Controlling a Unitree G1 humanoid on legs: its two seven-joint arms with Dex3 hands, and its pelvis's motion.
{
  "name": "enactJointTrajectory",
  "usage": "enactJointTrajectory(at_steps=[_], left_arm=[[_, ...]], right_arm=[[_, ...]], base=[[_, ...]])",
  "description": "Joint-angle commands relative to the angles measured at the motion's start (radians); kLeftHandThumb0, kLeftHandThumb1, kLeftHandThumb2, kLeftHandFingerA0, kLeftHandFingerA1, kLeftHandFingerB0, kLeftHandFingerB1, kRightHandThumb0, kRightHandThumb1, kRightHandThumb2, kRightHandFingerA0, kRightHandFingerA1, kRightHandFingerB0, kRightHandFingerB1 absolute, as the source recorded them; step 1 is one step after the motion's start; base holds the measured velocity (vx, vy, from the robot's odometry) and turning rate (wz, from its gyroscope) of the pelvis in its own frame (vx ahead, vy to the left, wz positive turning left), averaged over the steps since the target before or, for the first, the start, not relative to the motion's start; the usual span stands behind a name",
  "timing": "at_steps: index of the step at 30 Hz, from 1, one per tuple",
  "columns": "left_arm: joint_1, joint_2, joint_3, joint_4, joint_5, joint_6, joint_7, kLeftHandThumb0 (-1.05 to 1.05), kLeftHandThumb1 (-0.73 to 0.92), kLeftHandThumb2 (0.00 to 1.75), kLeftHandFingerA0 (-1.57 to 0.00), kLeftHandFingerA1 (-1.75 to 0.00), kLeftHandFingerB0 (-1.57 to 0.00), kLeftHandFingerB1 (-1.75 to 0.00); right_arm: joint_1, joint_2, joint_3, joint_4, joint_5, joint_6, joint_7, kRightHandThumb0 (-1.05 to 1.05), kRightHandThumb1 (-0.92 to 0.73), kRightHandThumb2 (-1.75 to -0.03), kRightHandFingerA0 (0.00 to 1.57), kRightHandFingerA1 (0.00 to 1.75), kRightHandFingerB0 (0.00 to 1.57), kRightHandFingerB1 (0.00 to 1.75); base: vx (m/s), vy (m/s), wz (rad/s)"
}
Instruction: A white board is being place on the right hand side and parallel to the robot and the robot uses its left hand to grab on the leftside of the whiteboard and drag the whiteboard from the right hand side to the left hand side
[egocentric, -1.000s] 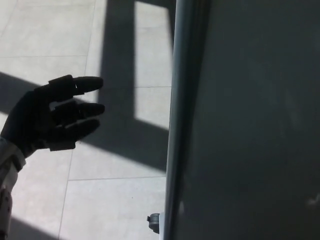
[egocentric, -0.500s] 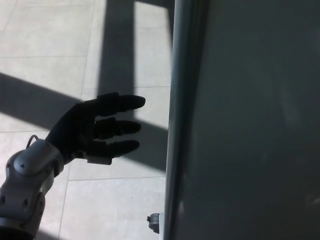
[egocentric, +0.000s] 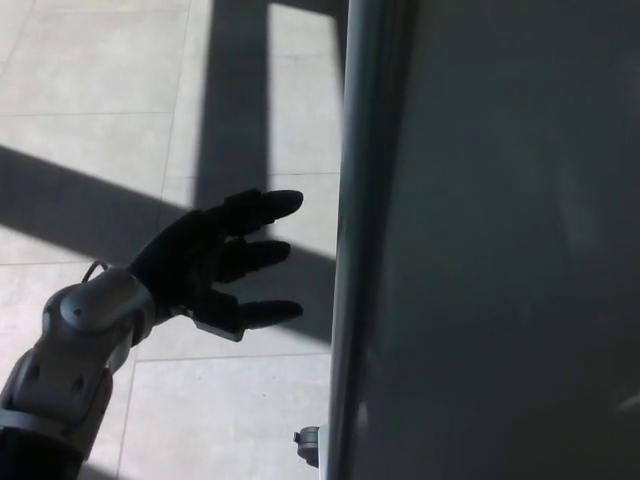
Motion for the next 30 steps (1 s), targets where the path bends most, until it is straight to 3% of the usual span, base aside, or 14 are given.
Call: enactJointTrajectory(at_steps=[1,2,3,4,5,6,19,21,24,25,26,27,28,30], left_arm=[[-0.034,-0.011,-0.016,0.006,0.013,0.04,-0.021,-0.51,0.39,0.54,-0.1,-0.3,0.0,-0.23],[-0.035,-0.012,-0.018,0.006,0.016,0.041,-0.018,-0.51,0.39,0.54,-0.1,-0.3,0.0,-0.23],[-0.044,-0.02,-0.035,0.01,0.029,0.037,-0.017,-0.49,0.34,0.66,-0.07,-0.35,-0.03,-0.15],[-0.053,-0.03,-0.051,0.018,0.04,0.029,-0.017,-0.5,0.33,0.74,-0.02,-0.39,-0.01,-0.22],[-0.057,-0.034,-0.064,0.019,0.048,0.021,-0.017,-0.65,0.36,0.61,-0.09,-0.34,-0.04,-0.17],[-0.059,-0.037,-0.071,0.019,0.051,0.019,-0.015,-0.53,0.33,0.76,-0.02,-0.4,0.0,-0.24],[-0.103,-0.109,-0.113,0.024,0.051,0.054,-0.039,-0.56,0.35,0.68,-0.09,-0.4,-0.01,-0.13],[-0.113,-0.111,-0.159,0.02,0.114,0.052,-0.003,-0.6,0.39,0.75,-0.04,-0.39,-0.07,-0.11],[-0.116,-0.134,-0.168,0.052,0.113,0.055,0.015,-0.57,0.35,0.73,-0.04,-0.37,0.0,-0.15],[-0.123,-0.152,-0.171,0.073,0.116,0.043,0.025,-0.61,0.41,0.76,-0.01,-0.39,-0.08,-0.09],[-0.125,-0.167,-0.168,0.089,0.112,0.027,0.029,-0.62,0.44,0.55,-0.13,-0.33,0.0,-0.19],[-0.125,-0.171,-0.166,0.094,0.111,0.022,0.029,-0.62,0.44,0.55,-0.13,-0.33,0.0,-0.19],[-0.123,-0.186,-0.155,0.102,0.1,0.017,0.032,-0.59,0.37,0.68,-0.1,-0.41,-0.02,-0.13],[-0.137,-0.219,-0.153,0.129,0.102,0.012,0.052,-0.55,0.36,0.68,-0.14,-0.42,-0.03,-0.17]], right_arm=[[0.004,-0.01,0.002,-0.003,-0.001,-0.02,-0.009,-0.31,-0.87,-0.67,0.82,0.57,0.48,0.35],[0.004,-0.01,0.002,-0.003,-0.001,-0.021,-0.009,-0.31,-0.87,-0.67,0.82,0.57,0.48,0.35],[0.002,-0.008,-0.002,-0.003,0.006,-0.015,-0.004,-0.3,-0.87,-0.66,0.8,0.57,0.48,0.35],[0.001,-0.005,-0.004,-0.002,0.01,-0.017,0.002,-0.3,-0.87,-0.66,0.82,0.58,0.48,0.35],[0.001,-0.006,-0.002,-0.003,0.007,-0.017,0.0,-0.3,-0.86,-0.66,0.81,0.57,0.48,0.35],[0.001,-0.006,-0.001,-0.004,0.006,-0.016,-0.002,-0.3,-0.86,-0.66,0.81,0.57,0.47,0.35],[-0.041,-0.003,-0.01,0.001,0.016,-0.001,0.004,-0.29,-0.87,-0.66,0.82,0.59,0.53,0.36],[-0.032,-0.002,-0.016,0.003,0.022,-0.003,0.017,-0.3,-0.87,-0.66,0.83,0.57,0.52,0.36],[-0.019,-0.005,-0.008,0.002,0.011,-0.015,0.016,-0.29,-0.88,-0.66,0.83,0.57,0.51,0.36],[-0.017,-0.008,0.001,0.001,0.0,-0.017,0.005,-0.3,-0.88,-0.66,0.81,0.57,0.51,0.36],[-0.016,-0.008,0.007,0.0,-0.006,-0.018,-0.001,-0.31,-0.87,-0.67,0.81,0.57,0.52,0.36],[-0.016,-0.008,0.008,0.0,-0.007,-0.018,-0.002,-0.31,-0.87,-0.67,0.81,0.57,0.52,0.36],[-0.016,-0.006,0.012,-0.001,-0.008,-0.019,0.001,-0.3,-0.87,-0.66,0.81,0.57,0.51,0.36],[-0.016,-0.003,0.016,-0.003,-0.007,-0.023,0.007,-0.3,-0.87,-0.66,0.82,0.59,0.49,0.35]], base=[[0.0,0.0,0.0],[0.0,0.0,0.0],[0.0,0.0,0.0],[0.0,0.0,0.0],[0.0,0.0,0.0],[0.0,0.0,0.0],[0.0,0.0,0.0],[0.0,0.0,0.0],[0.0,0.0,0.0],[0.0,0.0,0.0],[0.0,0.0,0.0],[0.0,0.0,0.0],[0.0,0.0,0.0],[0.0,0.0,0.0]])
